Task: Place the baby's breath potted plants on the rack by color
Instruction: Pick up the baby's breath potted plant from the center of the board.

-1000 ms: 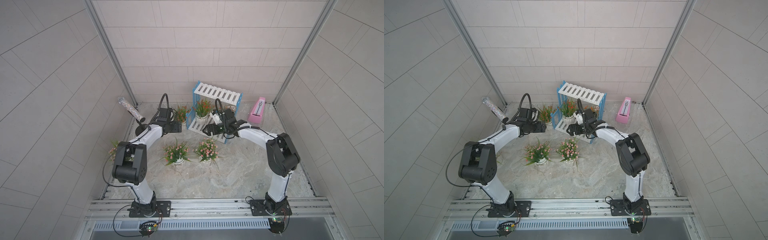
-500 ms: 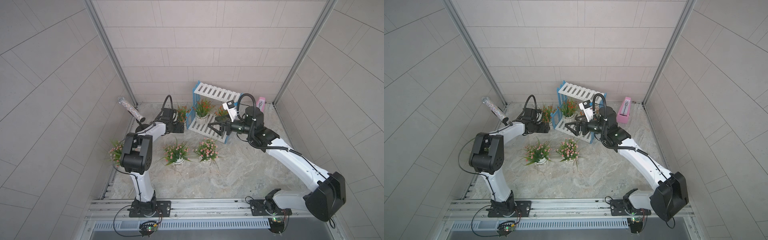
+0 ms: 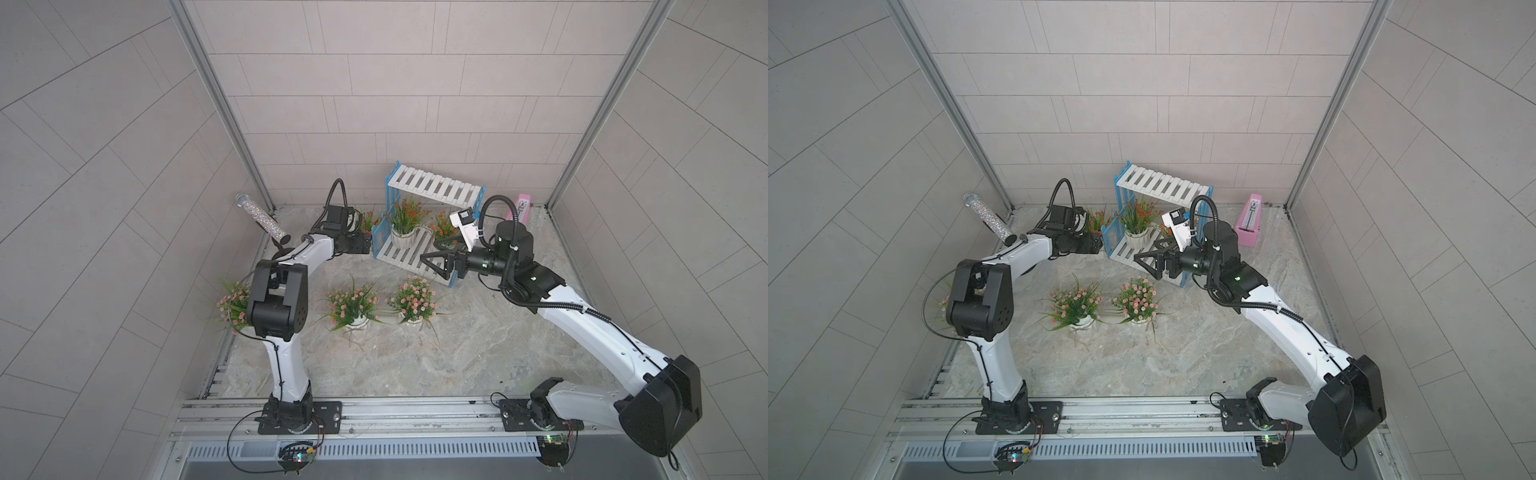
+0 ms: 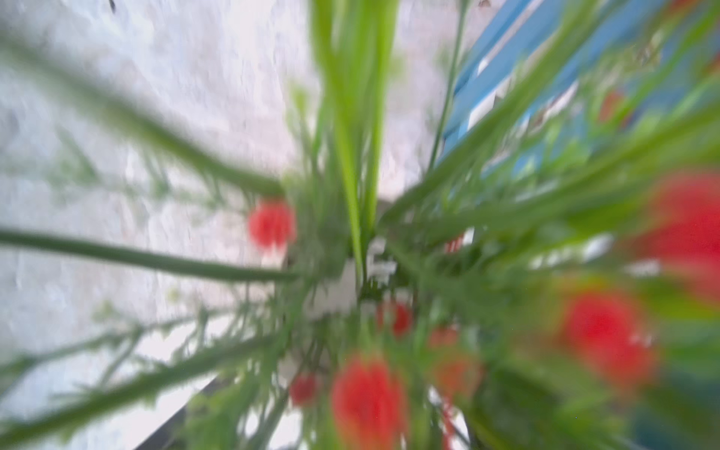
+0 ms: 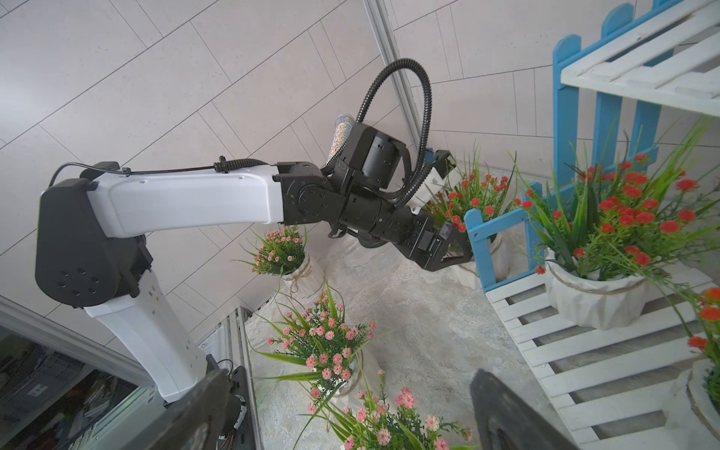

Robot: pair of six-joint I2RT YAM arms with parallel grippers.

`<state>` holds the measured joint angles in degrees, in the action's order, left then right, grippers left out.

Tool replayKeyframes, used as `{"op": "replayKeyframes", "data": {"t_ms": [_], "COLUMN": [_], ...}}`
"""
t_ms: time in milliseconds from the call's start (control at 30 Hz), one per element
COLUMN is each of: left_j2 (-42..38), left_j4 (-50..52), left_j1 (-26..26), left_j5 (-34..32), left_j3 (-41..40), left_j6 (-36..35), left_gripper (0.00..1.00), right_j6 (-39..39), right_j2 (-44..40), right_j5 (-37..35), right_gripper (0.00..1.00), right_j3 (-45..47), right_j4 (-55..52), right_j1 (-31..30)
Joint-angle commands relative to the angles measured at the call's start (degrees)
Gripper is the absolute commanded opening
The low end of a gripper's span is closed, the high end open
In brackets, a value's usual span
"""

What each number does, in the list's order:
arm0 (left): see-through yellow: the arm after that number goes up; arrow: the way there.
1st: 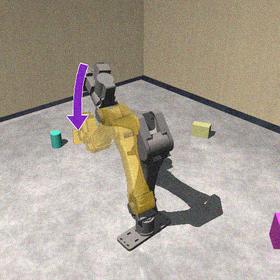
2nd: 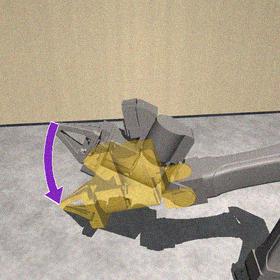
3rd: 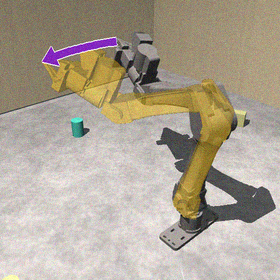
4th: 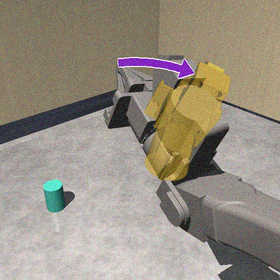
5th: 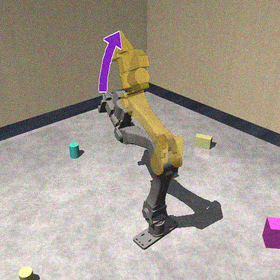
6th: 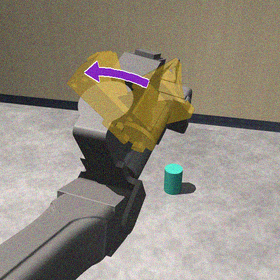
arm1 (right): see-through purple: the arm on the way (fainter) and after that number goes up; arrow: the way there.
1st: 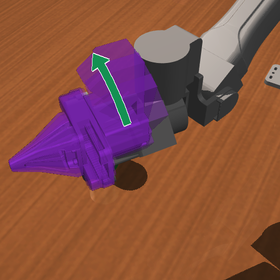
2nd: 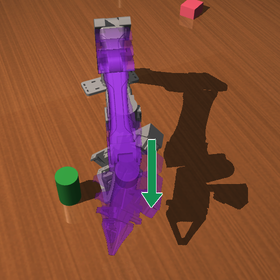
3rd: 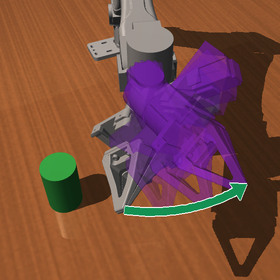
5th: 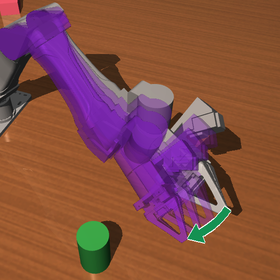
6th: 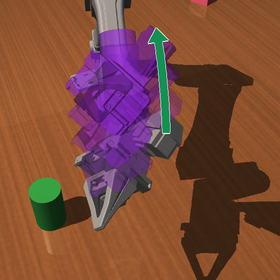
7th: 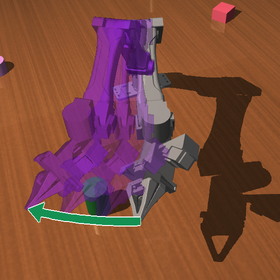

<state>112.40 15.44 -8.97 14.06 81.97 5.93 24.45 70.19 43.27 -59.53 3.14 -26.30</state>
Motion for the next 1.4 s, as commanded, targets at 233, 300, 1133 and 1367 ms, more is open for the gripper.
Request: {"op": "replayKeyframes", "data": {"t_ms": [233,300,1133,1367], "left_j2": [3.45,3.93,9.97,11.74], "left_j4": [4.28,4.88,6.56,7.85], "left_j1": [-0.16,-0.26,-2.89,-2.97], "left_j5": [0.03,-0.16,-1.23,-1.9], "left_j3": [5.77,6.7,15.77,17.16], "left_j6": [-0.97,-1.09,-1.0,-0.6], "left_gripper": [0.93,0.93,0.93,0.93], "right_j6": [-0.67,-0.71,-2.87,-3.0], "right_j2": [-1.29,-1.23,-0.13,0.38], "right_j5": [-0.02,-0.13,-0.81,-0.82], "right_gripper": [0.99,0.99,0.99,0.99], "right_j3": [0.55,0.64,1.09,1.52], "right_j4": [1.57,1.78,0.22,0.77], "right_j1": [-0.1,-0.11,-0.14,-0.15]}}
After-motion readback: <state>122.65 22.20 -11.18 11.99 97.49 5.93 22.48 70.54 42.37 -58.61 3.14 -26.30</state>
